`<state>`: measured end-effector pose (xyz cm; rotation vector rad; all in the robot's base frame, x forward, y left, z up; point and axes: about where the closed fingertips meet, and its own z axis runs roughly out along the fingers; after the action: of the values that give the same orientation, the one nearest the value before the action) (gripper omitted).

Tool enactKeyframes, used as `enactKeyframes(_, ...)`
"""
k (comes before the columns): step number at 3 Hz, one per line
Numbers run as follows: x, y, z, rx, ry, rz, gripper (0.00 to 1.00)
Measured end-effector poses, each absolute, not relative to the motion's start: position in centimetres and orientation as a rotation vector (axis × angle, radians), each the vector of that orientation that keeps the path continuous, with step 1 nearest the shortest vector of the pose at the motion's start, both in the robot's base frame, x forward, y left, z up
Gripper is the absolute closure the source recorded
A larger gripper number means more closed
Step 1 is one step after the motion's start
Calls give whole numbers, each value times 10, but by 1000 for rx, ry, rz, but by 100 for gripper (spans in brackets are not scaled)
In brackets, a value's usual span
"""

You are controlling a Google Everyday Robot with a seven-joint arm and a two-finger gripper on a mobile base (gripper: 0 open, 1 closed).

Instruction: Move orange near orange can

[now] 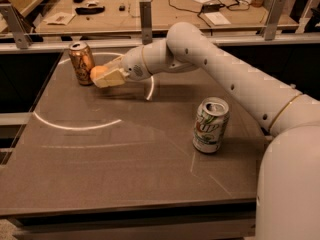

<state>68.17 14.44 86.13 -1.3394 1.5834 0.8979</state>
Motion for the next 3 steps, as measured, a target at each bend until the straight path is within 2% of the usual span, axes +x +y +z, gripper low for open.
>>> enactKeyframes(1, 680, 152, 852, -1347, 1585, 926, 100)
enactKeyframes(2, 681, 155, 847, -1350, 1605, 951, 83)
enactKeyframes(3, 682, 155, 845, -1356, 1618, 961, 59)
